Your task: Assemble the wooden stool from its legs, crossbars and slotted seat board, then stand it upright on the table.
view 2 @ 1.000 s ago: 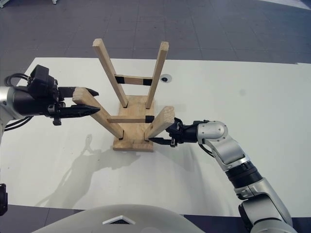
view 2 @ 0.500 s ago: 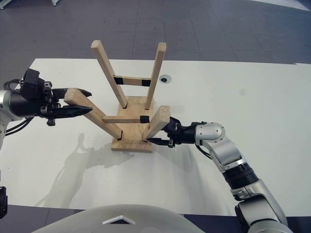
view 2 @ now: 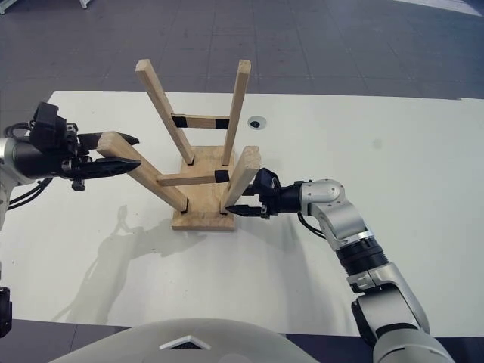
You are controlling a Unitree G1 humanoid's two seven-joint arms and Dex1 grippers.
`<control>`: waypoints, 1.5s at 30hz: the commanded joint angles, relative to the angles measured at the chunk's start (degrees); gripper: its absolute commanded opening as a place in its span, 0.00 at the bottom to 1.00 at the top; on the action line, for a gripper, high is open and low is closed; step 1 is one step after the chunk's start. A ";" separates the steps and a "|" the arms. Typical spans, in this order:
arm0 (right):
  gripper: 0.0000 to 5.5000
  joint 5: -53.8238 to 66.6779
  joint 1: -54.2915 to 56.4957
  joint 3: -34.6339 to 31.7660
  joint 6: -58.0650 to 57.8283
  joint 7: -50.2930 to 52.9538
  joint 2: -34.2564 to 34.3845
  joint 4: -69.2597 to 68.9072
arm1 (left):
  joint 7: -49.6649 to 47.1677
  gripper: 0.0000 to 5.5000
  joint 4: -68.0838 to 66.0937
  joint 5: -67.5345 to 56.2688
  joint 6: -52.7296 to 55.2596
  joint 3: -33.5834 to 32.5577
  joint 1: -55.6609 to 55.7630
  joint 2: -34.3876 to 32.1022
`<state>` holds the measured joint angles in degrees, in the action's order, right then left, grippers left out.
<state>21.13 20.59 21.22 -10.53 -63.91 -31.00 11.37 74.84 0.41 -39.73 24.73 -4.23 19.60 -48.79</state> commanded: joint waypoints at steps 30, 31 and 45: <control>0.37 -5.35 -4.13 -0.43 -5.39 -0.74 -0.81 12.80 | -2.25 0.39 -3.77 8.57 -3.63 3.56 6.25 0.12; 0.37 -5.38 -4.14 -0.18 -5.57 -0.83 -0.82 11.95 | -2.73 0.39 -2.71 8.48 -3.21 3.54 6.74 0.38; 0.37 -9.91 -3.80 5.35 -11.89 2.37 -2.61 4.22 | -10.82 0.39 10.19 7.82 9.81 6.87 13.73 5.71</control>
<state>19.87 20.86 19.66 -14.08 -63.22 -32.61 10.75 68.27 8.79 -32.87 33.62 2.46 31.47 -44.53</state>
